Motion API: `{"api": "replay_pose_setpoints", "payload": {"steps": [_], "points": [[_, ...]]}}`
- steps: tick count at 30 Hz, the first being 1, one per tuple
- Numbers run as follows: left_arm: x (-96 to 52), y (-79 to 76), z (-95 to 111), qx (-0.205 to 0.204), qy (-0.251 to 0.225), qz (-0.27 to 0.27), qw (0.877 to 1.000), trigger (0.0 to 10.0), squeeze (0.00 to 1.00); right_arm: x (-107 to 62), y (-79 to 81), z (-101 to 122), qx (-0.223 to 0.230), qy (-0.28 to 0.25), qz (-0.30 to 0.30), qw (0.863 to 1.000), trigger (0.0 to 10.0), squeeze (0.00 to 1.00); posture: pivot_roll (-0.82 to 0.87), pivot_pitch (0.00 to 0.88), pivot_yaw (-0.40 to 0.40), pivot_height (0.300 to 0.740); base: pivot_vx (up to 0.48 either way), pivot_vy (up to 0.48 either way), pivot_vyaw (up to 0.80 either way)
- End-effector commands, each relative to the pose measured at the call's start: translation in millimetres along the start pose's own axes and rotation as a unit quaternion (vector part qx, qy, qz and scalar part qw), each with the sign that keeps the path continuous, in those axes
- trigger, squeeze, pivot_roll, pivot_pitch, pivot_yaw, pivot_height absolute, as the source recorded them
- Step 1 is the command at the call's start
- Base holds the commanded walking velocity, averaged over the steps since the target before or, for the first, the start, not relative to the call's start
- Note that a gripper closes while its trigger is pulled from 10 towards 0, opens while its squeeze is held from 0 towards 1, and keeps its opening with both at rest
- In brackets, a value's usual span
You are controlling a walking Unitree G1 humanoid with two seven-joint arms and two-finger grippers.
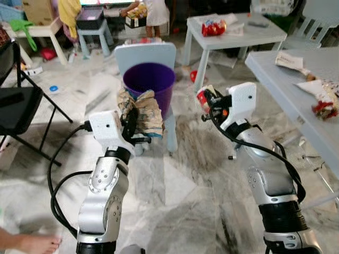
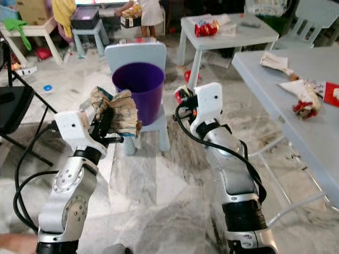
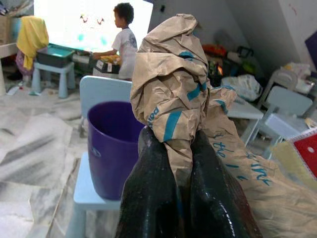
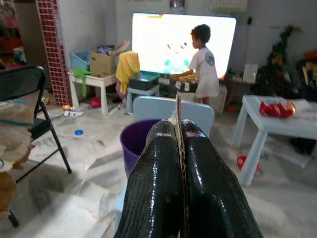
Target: Picking trash to rubbish bin
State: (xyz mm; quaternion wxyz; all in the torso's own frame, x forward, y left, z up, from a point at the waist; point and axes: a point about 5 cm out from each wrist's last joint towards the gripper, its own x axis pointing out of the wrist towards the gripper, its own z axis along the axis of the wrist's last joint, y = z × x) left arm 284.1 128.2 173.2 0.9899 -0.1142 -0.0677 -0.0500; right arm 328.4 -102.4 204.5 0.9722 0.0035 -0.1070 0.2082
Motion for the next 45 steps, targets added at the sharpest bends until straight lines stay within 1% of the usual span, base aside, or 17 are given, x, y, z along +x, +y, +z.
{"api": "replay_pose_setpoints", "payload": {"steps": [1,7,25,45], "points": [[-1.6,4.9,0.4,0.004,0.000,0.006,1.000,0.0,0.00,3.4,7.0,6.7,-0.004,-0.013,0.016,1.000,10.0,0.00,0.10,0.115,-0.062,0.740,0.341,0.000,0.00],[-1.5,7.2,0.2,0.008,0.000,0.007,1.000,0.0,0.00,3.3,8.0,6.3,-0.007,-0.012,0.021,1.000,10.0,0.00,0.10,0.113,-0.062,0.740,0.341,0.000,0.00],[-2.2,6.3,-1.4,0.005,0.003,0.009,1.000,0.0,0.00,2.7,9.1,4.3,-0.005,-0.010,0.020,1.000,10.0,0.00,0.11,0.118,-0.062,0.740,0.337,0.000,0.43],[0.3,4.0,-2.2,0.002,0.004,0.005,1.000,0.0,0.00,3.5,7.0,4.7,-0.002,-0.012,0.014,1.000,10.0,0.00,0.11,0.124,-0.062,0.740,0.332,0.000,0.00]]}}
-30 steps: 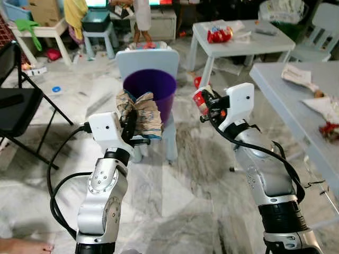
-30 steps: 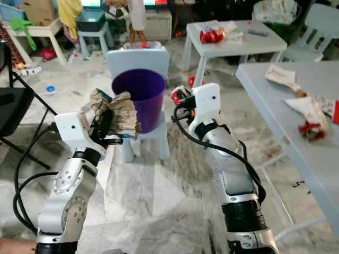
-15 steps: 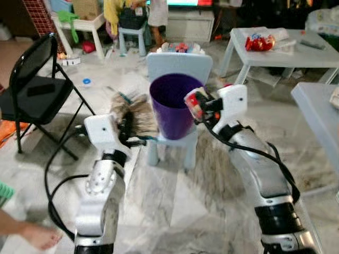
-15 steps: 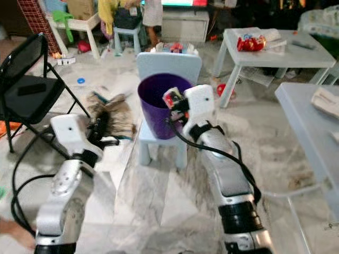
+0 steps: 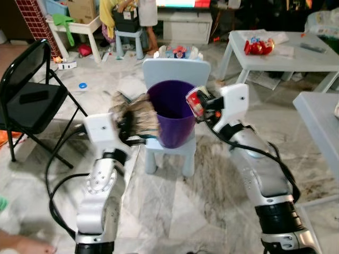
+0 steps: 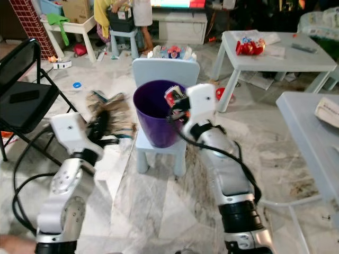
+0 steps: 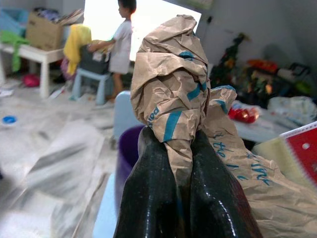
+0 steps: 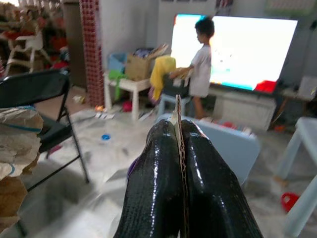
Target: Picking trash to rubbish bin
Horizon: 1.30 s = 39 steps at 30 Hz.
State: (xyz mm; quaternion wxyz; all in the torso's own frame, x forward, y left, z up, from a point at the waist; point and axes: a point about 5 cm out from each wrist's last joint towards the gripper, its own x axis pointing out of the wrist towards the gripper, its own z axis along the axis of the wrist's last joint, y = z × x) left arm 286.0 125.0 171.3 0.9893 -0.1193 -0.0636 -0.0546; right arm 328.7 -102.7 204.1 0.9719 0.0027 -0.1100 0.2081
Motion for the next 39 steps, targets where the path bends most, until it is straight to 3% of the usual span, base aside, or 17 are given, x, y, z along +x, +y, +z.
{"api": "replay_pose_setpoints", "payload": {"steps": [1,39], "points": [[-1.5,6.6,0.6,0.007,0.000,0.009,1.000,0.0,0.00,3.5,7.4,5.1,-0.001,-0.010,0.014,1.000,10.0,0.00,0.11,0.124,-0.062,0.740,0.334,0.000,0.00],[-1.1,2.1,-2.3,0.004,0.005,0.003,1.000,0.0,0.00,2.6,11.1,3.5,-0.001,-0.008,0.019,1.000,10.0,0.00,0.10,0.115,-0.064,0.740,0.367,0.000,0.00]]}}
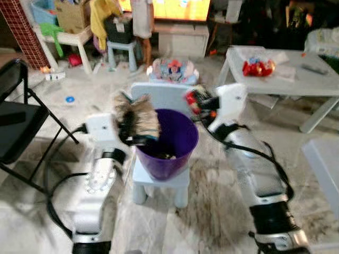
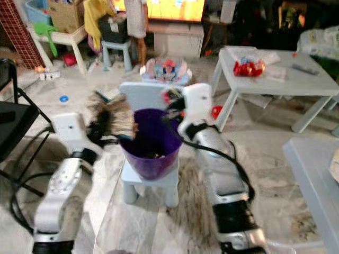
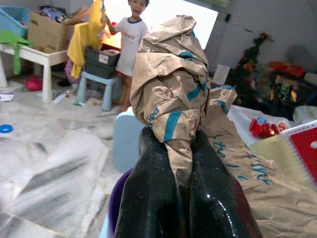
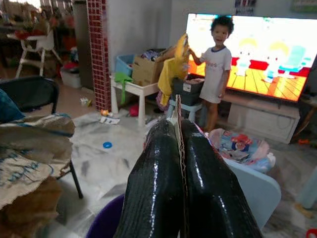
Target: Picking trash to rubbish bin
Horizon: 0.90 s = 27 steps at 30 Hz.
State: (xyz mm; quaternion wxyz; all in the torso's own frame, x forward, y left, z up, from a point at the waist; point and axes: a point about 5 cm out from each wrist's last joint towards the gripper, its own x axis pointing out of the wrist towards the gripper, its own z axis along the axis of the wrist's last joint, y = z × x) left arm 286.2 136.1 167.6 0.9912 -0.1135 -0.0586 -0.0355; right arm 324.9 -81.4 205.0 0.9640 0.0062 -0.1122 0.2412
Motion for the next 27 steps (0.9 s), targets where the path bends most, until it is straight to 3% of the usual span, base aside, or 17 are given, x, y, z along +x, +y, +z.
{"api": "replay_pose_setpoints", "payload": {"steps": [1,23,27], "points": [[-0.2,-9.5,-1.3,-0.003,0.002,-0.016,1.000,0.0,0.00,-3.4,-9.6,3.1,-0.008,-0.004,-0.014,1.000,10.0,0.00,0.10,0.115,-0.064,0.740,0.386,0.000,0.00],[1.0,-8.9,-3.8,-0.002,0.004,-0.009,1.000,0.0,0.00,-3.1,-9.7,2.2,-0.012,0.000,-0.011,1.000,10.0,0.00,0.10,0.123,-0.068,0.740,0.385,0.000,0.00],[-12.5,-13.9,-18.3,-0.003,0.031,-0.019,0.999,0.0,0.00,-3.7,-9.8,1.7,-0.012,0.001,-0.013,1.000,10.0,0.00,0.10,0.120,-0.065,0.740,0.326,0.000,0.00]]}}
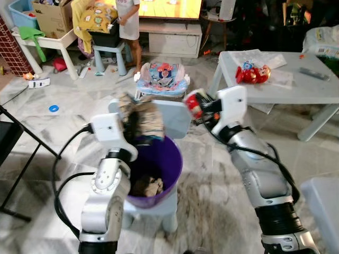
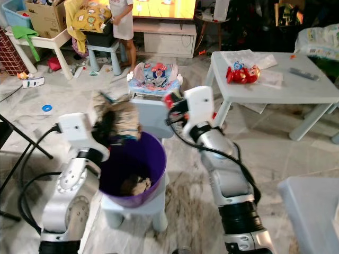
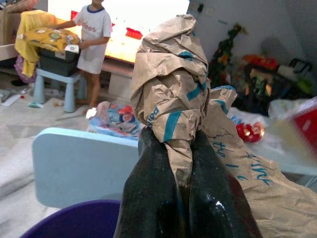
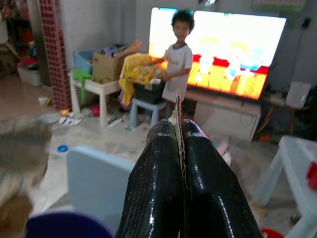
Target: Picking trash to rubbish bin
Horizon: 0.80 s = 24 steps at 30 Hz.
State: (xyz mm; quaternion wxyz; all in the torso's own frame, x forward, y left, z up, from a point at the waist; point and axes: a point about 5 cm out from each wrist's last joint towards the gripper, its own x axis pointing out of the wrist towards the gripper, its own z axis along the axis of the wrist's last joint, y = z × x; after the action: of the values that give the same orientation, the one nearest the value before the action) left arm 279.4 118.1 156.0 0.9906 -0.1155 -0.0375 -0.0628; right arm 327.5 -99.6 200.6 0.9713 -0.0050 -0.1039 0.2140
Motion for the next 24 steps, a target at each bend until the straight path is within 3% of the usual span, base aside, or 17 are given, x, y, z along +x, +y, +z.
{"api": "replay_pose_setpoints", "payload": {"steps": [1,11,12,16,23,24], "points": [[-7.6,2.0,-7.0,0.003,0.012,0.010,1.000,0.0,0.00,2.8,6.9,5.3,0.000,-0.011,0.013,1.000,10.0,0.00,0.10,0.121,-0.065,0.740,0.000,0.000,0.00],[-0.2,27.3,-6.5,0.008,0.013,0.079,0.997,0.0,0.00,2.8,7.6,4.9,-0.001,-0.010,0.018,1.000,10.0,0.00,0.10,0.121,-0.065,0.740,0.000,0.000,0.00],[0.5,36.7,-13.4,0.015,0.041,0.110,0.993,0.0,0.00,3.5,7.0,5.5,-0.002,-0.011,0.017,1.000,10.0,0.00,0.10,0.113,-0.066,0.740,0.000,0.000,0.00],[1.2,52.6,-37.9,-0.034,0.125,0.167,0.977,0.0,0.00,3.3,6.5,6.0,-0.003,-0.012,0.015,1.000,10.0,0.00,0.09,0.111,-0.067,0.740,0.000,0.000,0.00],[-1.6,66.4,-55.8,-0.043,0.187,0.202,0.960,0.0,0.00,1.1,4.3,5.2,-0.007,-0.009,0.013,1.000,10.0,0.00,0.09,0.110,-0.063,0.740,0.000,0.000,0.00],[-2.5,67.8,-62.7,-0.047,0.211,0.198,0.956,2.4,0.00,1.2,3.3,5.3,-0.007,-0.009,0.011,1.000,10.0,0.00,0.09,0.110,-0.063,0.740,0.000,0.000,0.00]]}}
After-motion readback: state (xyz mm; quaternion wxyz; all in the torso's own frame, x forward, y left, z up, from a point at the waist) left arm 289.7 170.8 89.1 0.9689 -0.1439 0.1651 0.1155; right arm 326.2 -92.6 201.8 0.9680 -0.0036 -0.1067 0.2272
